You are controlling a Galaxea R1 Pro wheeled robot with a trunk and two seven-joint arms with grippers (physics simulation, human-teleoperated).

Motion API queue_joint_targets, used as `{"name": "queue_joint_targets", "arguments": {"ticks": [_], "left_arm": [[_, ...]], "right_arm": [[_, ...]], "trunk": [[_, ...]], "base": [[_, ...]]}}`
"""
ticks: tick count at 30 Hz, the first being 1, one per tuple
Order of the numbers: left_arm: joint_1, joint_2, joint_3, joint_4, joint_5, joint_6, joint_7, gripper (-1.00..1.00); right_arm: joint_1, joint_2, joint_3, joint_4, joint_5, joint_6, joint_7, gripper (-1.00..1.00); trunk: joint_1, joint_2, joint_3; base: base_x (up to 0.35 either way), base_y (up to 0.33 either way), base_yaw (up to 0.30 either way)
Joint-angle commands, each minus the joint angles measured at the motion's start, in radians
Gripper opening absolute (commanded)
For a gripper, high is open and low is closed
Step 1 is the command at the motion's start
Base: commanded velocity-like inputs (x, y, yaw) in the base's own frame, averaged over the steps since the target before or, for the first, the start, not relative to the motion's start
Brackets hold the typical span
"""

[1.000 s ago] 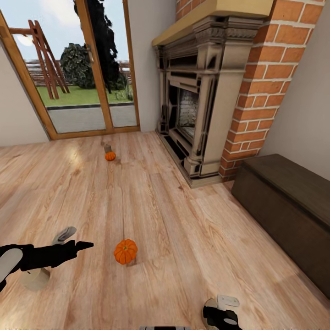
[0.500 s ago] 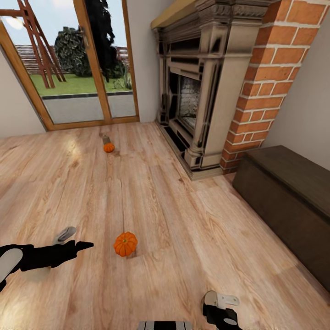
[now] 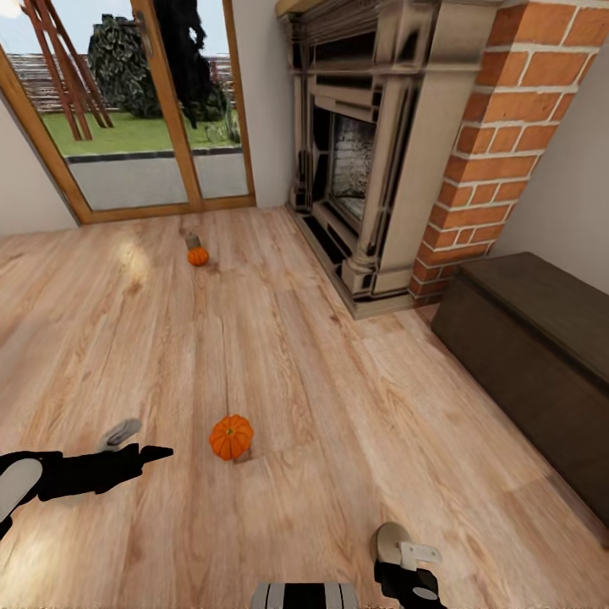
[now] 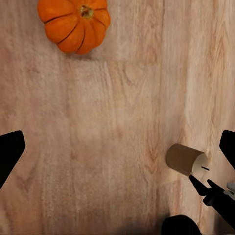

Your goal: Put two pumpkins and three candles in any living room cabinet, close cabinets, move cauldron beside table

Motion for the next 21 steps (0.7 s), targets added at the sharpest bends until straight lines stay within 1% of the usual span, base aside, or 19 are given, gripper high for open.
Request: {"name": "queue_joint_targets", "arguments": {"ticks": [1, 2, 11, 15, 21], "left_arm": [[-0.001, 0.001, -0.001, 0.000, 0.005, 0.002, 0.003, 1.00], [-0.001, 0.001, -0.001, 0.000, 0.005, 0.002, 0.003, 1.00], [-0.001, 0.001, -0.001, -0.001, 0.005, 0.002, 0.002, 1.00], [0.000, 0.001, -0.001, -0.001, 0.005, 0.002, 0.003, 1.00], [-0.001, 0.001, -0.001, -0.001, 0.005, 0.002, 0.003, 1.00]], "right_arm": [[-0.001, 0.000, 0.009, 0.000, -0.010, -0.004, -0.004, 1.00], [-0.001, 0.000, 0.009, 0.000, -0.010, -0.004, -0.004, 1.00], [-0.001, 0.000, 0.009, 0.000, -0.010, -0.004, -0.004, 1.00], [-0.001, 0.000, 0.009, 0.000, -0.010, -0.004, -0.004, 1.00], [-0.001, 0.000, 0.009, 0.000, -0.010, -0.004, -0.004, 1.00]], "trunk": [[0.000, -0.001, -0.005], [0.001, -0.001, -0.009], [0.001, -0.001, -0.009], [0.001, -0.001, -0.009], [0.001, -0.001, -0.009]], "base": [[0.000, 0.000, 0.000], [0.000, 0.000, 0.000], [0.004, 0.000, 0.000], [0.170, 0.000, 0.000], [0.073, 0.000, 0.000]]}}
